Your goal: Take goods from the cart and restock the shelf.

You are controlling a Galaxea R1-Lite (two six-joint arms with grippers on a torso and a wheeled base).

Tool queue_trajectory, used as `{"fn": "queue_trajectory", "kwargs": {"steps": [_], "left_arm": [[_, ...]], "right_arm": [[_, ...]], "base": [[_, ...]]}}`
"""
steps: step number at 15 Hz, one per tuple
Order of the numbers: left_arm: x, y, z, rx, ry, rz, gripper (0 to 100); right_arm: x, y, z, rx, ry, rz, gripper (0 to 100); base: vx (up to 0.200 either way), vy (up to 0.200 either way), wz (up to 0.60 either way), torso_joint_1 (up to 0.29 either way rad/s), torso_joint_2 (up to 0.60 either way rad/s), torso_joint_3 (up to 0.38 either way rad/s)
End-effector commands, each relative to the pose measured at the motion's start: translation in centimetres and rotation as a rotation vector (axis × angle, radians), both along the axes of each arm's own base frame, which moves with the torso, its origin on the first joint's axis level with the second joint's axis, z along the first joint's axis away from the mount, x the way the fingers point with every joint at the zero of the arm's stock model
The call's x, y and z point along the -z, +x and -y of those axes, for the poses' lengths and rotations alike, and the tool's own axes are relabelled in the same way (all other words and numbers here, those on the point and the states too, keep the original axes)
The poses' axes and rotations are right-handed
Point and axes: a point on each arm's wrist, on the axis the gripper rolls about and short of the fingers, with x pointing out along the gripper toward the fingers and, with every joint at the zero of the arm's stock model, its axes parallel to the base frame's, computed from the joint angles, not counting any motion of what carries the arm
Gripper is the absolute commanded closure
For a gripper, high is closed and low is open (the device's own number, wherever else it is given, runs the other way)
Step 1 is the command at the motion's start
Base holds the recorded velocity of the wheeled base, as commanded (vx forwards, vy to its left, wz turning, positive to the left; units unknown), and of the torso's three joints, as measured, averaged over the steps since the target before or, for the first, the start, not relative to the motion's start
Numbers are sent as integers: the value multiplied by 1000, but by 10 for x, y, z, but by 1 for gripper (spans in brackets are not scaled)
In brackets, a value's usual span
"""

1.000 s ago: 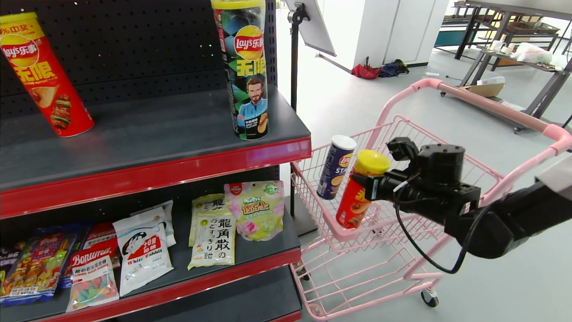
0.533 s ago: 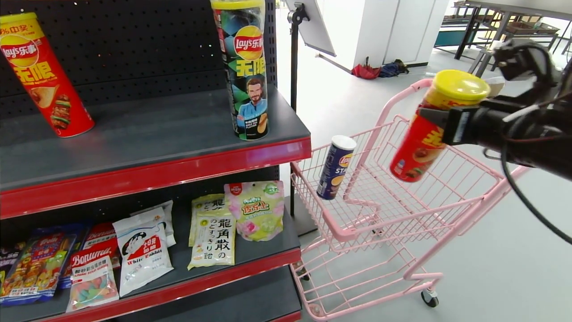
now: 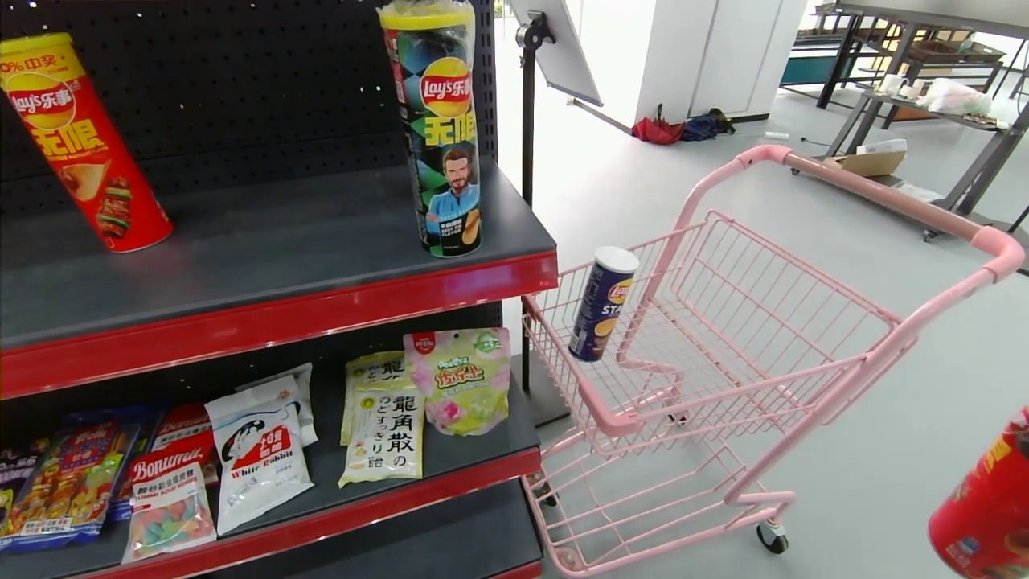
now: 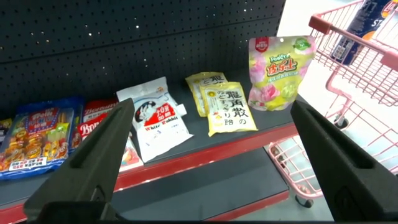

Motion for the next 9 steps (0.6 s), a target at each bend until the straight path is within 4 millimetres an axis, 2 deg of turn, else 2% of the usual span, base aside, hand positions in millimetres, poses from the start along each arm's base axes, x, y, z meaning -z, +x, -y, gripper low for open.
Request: {"fn": "queue_trajectory", "kwargs": {"steps": [1, 9], "left_arm": [[0, 0, 0, 0, 0, 1, 0], [0, 0, 0, 0, 1, 1, 0]], "right_arm": [[0, -20, 4, 17, 11, 86, 100], [0, -16, 4, 20, 8, 68, 100]], "base": [[0, 0, 0, 115, -373, -246], [0, 0, 0, 193, -537, -351]]}}
